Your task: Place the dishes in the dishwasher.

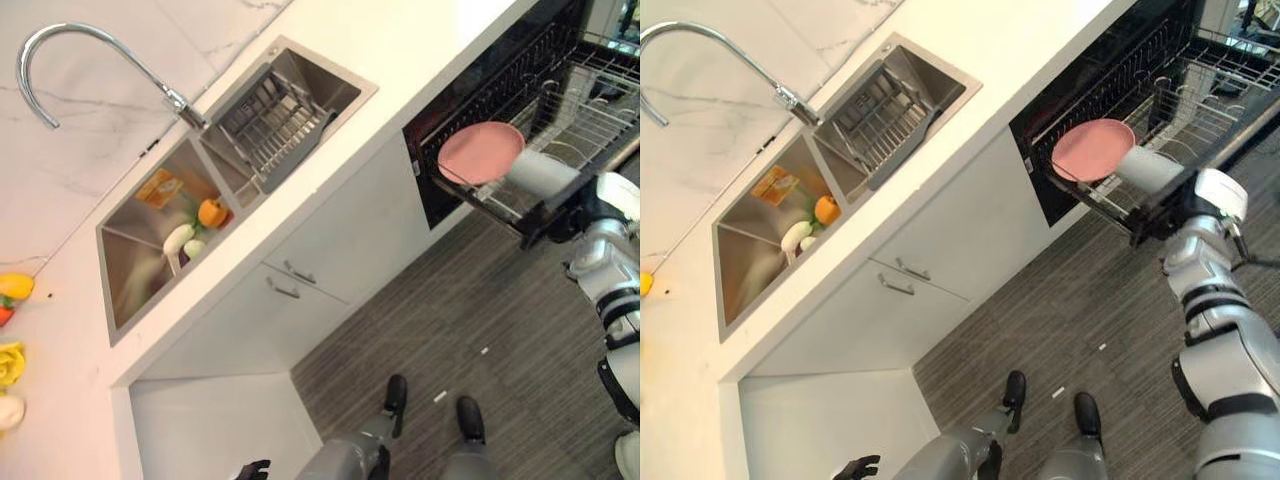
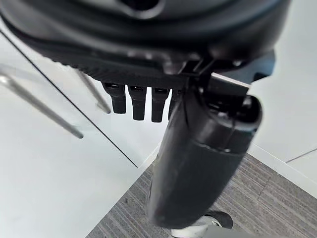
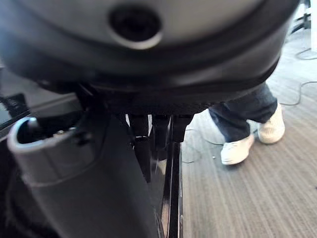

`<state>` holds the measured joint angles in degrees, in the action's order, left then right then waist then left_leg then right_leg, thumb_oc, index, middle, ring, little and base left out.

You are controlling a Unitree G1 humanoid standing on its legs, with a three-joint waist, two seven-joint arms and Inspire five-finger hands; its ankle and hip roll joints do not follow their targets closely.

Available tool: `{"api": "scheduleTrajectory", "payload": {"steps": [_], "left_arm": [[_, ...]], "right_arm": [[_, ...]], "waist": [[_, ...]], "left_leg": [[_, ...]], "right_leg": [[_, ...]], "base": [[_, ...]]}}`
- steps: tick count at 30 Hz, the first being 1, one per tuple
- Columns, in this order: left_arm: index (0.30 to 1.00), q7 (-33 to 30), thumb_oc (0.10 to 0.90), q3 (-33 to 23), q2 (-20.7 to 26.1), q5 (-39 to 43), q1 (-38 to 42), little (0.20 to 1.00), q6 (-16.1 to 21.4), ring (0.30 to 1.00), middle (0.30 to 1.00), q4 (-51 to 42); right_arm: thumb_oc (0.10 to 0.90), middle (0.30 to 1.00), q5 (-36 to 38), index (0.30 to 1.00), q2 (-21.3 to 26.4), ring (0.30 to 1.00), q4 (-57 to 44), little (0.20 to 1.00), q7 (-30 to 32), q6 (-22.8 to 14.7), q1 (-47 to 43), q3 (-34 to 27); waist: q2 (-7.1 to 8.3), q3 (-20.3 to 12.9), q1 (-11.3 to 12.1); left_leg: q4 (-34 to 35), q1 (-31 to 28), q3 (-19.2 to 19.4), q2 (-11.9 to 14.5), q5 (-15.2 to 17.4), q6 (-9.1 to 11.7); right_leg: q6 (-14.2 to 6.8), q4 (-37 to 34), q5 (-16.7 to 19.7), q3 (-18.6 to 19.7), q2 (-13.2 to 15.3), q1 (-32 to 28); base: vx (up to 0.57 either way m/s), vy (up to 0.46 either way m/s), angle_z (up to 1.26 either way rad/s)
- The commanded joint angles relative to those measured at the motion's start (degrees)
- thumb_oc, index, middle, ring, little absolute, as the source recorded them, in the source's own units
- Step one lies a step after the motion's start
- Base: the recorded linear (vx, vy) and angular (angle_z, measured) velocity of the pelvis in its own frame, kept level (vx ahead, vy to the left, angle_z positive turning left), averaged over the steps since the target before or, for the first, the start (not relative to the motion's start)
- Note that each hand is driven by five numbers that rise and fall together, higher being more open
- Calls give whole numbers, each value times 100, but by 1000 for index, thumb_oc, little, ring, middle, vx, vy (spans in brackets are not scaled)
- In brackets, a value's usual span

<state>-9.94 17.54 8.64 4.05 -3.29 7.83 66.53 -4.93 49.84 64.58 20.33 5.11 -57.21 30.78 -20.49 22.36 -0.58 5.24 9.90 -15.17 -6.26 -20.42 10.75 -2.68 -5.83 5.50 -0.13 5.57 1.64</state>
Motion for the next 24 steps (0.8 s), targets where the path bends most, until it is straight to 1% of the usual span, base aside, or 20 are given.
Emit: {"api": "scheduleTrajectory", "payload": {"steps": [1, 2, 3, 4, 5, 6, 8, 9, 11, 13, 14, 17, 18, 20, 24], "left_arm": [[900, -133, 800, 586, 415, 153, 200, 900, 49, 900, 900, 125], [900, -134, 800, 579, 393, 153, 207, 900, 50, 900, 900, 127], [900, -137, 800, 649, 372, 147, 189, 900, 62, 900, 900, 148], [900, -163, 800, 770, 338, 100, 172, 900, 65, 900, 900, 154], [900, -164, 800, 771, 331, 100, 173, 900, 66, 900, 900, 156], [900, -156, 800, 843, 288, 77, 199, 900, 76, 900, 900, 159], [900, -137, 800, 895, 305, 60, 229, 900, 100, 900, 900, 129], [900, -124, 800, 908, 315, 61, 267, 900, 108, 900, 900, 129], [900, -103, 800, 964, 306, 24, 298, 900, 112, 900, 900, 108], [900, -76, 800, 1050, 346, -82, 384, 900, 107, 900, 900, 91], [900, -67, 800, 1144, 330, -138, 416, 900, 121, 900, 900, 63], [900, -65, 800, 1157, 344, -108, 440, 900, 135, 900, 900, 22], [900, -39, 800, 1147, 417, 84, 496, 900, 171, 900, 900, -101], [900, -35, 800, 1148, 459, 106, 524, 900, 183, 900, 900, -129], [900, 11, 800, 1172, 634, 75, 506, 900, 223, 900, 900, -238]], "right_arm": [[800, 900, -268, 900, 788, 900, -674, 900, 312, -730, -2325, 1057], [800, 900, -260, 900, 781, 900, -650, 900, 309, -736, -2377, 1105], [800, 900, -307, 900, 732, 900, -467, 900, 330, -744, -2662, 1304], [800, 900, -272, 900, 653, 900, -277, 900, 442, -722, -2813, 1302], [800, 900, -269, 900, 650, 900, -265, 900, 444, -726, -2827, 1318], [800, 900, -176, 900, 522, 900, -178, 900, 419, -747, -2929, 1307], [800, 900, -239, 900, 447, 900, -78, 900, 294, -777, -3097, 1502], [800, 900, -250, 900, 438, 900, -75, 900, 267, -781, -3145, 1562], [800, 900, -242, 900, 336, 900, -175, 900, 274, -814, -3047, 1459], [800, 900, -488, 900, 220, 900, -160, 900, 248, -755, -3022, 1560], [800, 900, -575, 900, 68, 900, -85, 900, 199, -737, -3002, 1560], [800, 900, -542, 900, -25, 900, -40, 900, 185, -757, -2954, 1483], [800, 900, -368, 900, -176, 900, -56, 900, 268, -792, -2804, 1175], [800, 900, -331, 900, -179, 900, -98, 900, 270, -806, -2768, 1114], [800, 900, -93, 900, -133, 900, -223, 900, 249, -928, -2785, 877]], "waist": [[-509, -159, 530], [-526, -155, 515], [-558, -201, 589], [-615, -260, 672], [-620, -266, 673], [-689, -326, 782], [-747, -403, 878], [-785, -427, 901], [-846, -461, 946], [-873, -495, 965], [-928, -509, 988], [-929, -535, 1022], [-930, -564, 1084], [-930, -576, 1101], [-930, -659, 1263]], "left_leg": [[-24, 36, -77, -145, 933, -474], [-24, 45, -82, -146, 931, -474], [-24, 72, -98, -167, 920, -473], [-24, 93, -112, -199, 926, -493], [-24, 99, -112, -200, 927, -493], [-24, 111, -142, -236, 914, -503], [-24, 118, -190, -276, 910, -507], [-24, 120, -216, -298, 903, -506], [-24, 123, -260, -321, 912, -516], [-24, 137, -270, -341, 925, -525], [-24, 146, -261, -351, 927, -530], [-24, 172, -243, -371, 926, -537], [-24, 255, -196, -464, 892, -541], [-24, 304, -177, -503, 876, -545], [-24, 463, -70, -647, 817, -549]], "right_leg": [[-230, 850, -576, 77, 167, 751], [-230, 853, -578, 73, 168, 759], [-230, 858, -589, 50, 183, 762], [-235, 852, -608, 23, 202, 736], [-236, 851, -608, 23, 202, 742], [-236, 823, -619, 0, 234, 697], [-245, 781, -629, -58, 274, 637], [-247, 766, -634, -83, 288, 619], [-258, 760, -637, -101, 320, 611], [-267, 742, -641, -101, 321, 621], [-274, 742, -633, -66, 330, 649], [-285, 730, -624, -25, 353, 686], [-316, 684, -604, 71, 465, 771], [-327, 686, -599, 118, 505, 831], [-375, 728, -590, 231, 677, 1082]], "base": [[-20, -2, 10], [-4, 6, 12], [23, 20, 21], [24, 20, 22], [28, 42, 17], [13, 38, 13], [18, 33, 16], [22, 31, 15], [17, 38, 18], [27, 52, 19], [18, 48, 15], [6, 40, -9], [-13, 35, -18], [-15, 38, -11], [-4, 39, -6]]}}
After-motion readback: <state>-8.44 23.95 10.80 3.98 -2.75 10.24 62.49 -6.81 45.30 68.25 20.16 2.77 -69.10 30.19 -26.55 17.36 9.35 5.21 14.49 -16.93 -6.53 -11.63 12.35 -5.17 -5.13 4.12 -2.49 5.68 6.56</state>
